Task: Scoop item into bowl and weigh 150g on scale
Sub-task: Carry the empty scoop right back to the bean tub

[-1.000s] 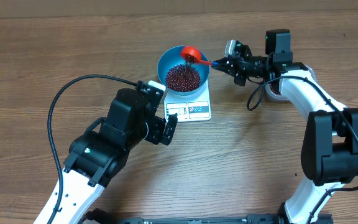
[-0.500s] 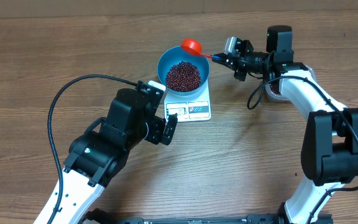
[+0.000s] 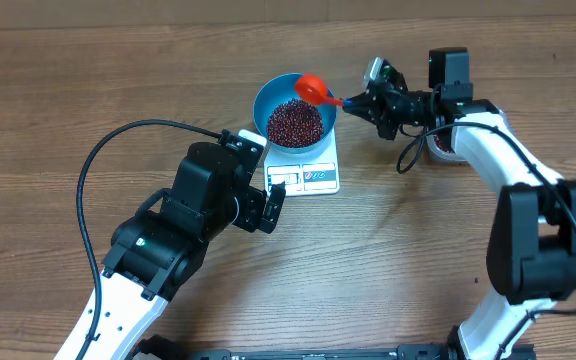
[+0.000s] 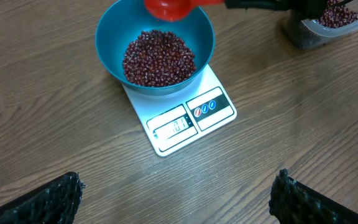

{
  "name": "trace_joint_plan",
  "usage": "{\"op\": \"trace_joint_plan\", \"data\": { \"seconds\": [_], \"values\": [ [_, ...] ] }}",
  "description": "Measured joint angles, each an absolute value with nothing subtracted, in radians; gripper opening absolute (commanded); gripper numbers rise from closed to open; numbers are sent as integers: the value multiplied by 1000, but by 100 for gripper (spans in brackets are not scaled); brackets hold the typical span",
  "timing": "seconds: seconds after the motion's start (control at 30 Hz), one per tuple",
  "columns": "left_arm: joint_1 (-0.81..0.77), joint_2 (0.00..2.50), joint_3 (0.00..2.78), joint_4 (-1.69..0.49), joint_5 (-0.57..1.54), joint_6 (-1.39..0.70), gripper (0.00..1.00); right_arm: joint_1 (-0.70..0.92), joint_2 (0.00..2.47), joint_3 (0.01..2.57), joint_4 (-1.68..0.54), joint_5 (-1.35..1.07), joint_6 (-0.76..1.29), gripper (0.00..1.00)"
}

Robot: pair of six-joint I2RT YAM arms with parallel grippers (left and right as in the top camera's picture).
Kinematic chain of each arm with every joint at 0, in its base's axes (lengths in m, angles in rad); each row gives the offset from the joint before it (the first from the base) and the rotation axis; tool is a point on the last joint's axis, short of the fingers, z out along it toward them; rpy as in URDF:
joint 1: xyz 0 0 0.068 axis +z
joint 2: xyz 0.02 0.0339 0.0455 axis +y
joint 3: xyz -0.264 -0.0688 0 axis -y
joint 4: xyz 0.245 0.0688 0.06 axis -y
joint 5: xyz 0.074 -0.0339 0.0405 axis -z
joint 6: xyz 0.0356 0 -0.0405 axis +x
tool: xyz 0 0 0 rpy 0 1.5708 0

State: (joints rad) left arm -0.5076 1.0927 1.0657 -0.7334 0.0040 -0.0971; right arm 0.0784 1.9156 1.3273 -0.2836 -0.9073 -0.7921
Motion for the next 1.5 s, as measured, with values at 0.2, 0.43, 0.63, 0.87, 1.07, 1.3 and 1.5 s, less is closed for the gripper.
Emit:
{"op": "trace_joint_plan", "data": {
  "seconds": [0.2,0.43,0.63,0.87,1.07,1.3,1.5],
  "values": [
    [-508,1093,1066,-733,4,-97,100,78,1736,1327,-388,-830,-652,4],
    [-508,1093,1066,-735,4,-97,99,79,1484,1329,-599,-645,-554,4],
    [-508,1093,1066,-733,4,-97,99,79,1370,1329,-765,-363,-456,4],
    [-508,1093,1066,-733,4,-97,100,79,1359,1329,-817,-50,-256,4],
    [-508,1093,1066,-733,4,-97,100,78,1359,1329,-834,163,-84,4],
    [-508,1093,1066,-733,4,-97,100,58,1377,1329,-904,229,-28,4],
    [-508,1093,1066,-733,4,-97,100,-36,1479,1329,-909,238,15,4]
  ]
}}
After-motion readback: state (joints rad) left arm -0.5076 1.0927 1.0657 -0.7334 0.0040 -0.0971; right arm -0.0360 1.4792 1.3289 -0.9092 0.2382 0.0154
